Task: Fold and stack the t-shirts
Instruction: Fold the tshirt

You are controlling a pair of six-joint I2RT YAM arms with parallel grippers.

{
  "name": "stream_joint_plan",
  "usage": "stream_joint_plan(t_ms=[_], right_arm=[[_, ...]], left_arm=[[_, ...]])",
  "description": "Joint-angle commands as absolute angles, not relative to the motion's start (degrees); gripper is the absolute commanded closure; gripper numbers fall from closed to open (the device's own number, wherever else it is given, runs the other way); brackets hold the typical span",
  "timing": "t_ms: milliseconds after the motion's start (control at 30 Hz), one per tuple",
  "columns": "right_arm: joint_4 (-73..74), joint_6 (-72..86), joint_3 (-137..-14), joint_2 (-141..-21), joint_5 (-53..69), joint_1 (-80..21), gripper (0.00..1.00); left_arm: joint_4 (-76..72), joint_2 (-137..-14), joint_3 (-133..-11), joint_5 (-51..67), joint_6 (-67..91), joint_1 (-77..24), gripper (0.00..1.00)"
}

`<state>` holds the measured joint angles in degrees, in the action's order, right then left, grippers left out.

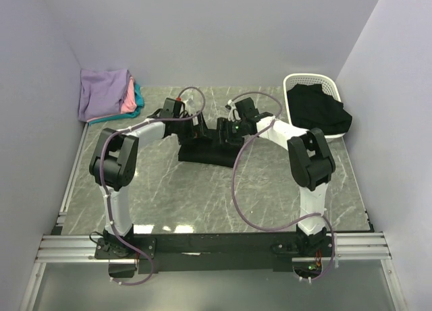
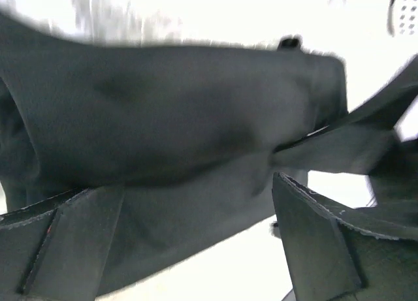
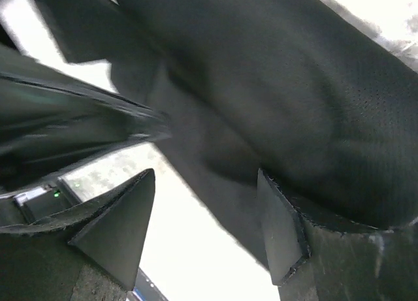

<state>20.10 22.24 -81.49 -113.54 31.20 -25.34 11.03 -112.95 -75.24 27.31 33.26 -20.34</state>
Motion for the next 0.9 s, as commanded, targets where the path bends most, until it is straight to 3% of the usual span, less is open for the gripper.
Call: stream_joint_plan(t_ms=[0,600,867], right_arm=[[18.98,21.53,-85.77,-116.63,30.59,-25.05,0.29],[26.97,18.37,-102.55,-126.12,18.46,-18.99,0.27],[23.21,17.49,-94.14,-116.74,19.77,-18.37,0.27]], left_arm=[[8.88,-114.96,-81.90,26.28,32.61,-20.13,0.01],[12.12,-126.47,-98.78,22.33,30.06,-17.58,0.01],[10.38,-116.56,-90.80,18.54,27.16,-16.88,0.00]])
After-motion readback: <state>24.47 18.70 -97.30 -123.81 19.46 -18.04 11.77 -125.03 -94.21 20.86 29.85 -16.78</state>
